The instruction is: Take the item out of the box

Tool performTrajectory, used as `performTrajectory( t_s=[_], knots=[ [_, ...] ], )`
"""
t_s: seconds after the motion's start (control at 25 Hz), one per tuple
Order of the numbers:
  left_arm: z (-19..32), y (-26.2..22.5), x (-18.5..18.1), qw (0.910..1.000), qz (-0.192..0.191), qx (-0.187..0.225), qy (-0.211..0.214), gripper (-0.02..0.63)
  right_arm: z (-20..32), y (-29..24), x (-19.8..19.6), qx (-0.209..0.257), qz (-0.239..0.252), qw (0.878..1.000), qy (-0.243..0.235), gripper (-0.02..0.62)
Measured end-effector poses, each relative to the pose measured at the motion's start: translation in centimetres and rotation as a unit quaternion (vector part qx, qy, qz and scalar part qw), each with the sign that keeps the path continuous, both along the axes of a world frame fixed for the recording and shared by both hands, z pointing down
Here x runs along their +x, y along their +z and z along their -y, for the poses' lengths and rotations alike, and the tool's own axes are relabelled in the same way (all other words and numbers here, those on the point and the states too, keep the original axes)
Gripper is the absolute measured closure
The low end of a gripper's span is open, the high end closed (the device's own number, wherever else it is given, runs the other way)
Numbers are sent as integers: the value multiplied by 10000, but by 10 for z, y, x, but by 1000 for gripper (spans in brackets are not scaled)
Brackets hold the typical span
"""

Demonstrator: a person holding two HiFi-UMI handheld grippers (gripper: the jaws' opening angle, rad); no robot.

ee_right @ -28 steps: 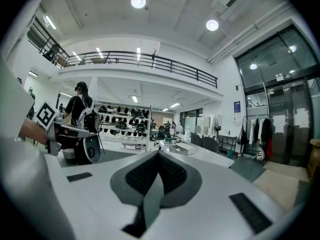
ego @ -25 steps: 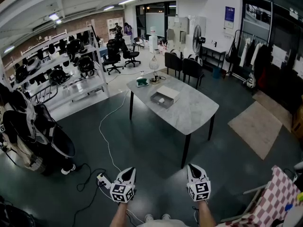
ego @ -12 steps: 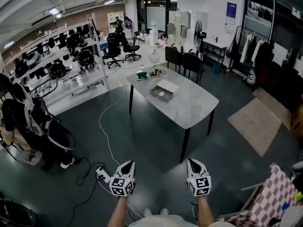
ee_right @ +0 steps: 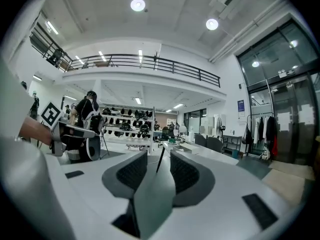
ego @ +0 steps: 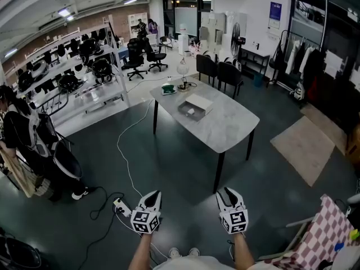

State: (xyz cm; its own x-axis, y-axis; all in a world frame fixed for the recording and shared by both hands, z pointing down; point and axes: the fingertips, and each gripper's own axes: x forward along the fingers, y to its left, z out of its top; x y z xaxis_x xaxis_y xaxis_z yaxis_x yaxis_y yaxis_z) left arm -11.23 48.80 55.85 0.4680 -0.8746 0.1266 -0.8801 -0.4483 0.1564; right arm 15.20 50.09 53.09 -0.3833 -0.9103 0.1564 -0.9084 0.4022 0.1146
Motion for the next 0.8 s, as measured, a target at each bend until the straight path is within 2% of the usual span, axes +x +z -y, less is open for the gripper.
performTrajectory(
  t_s=[0.16, 0.8],
  knots=[
    [-1, -1, 6, 10000, -15, 8, -19, 591, 1, 3, -1, -41, 28, 9999, -107, 371],
    [15, 1, 40, 9999, 41, 41, -120, 591, 21, 10, 27, -17, -93, 9997, -239, 370]
  ],
)
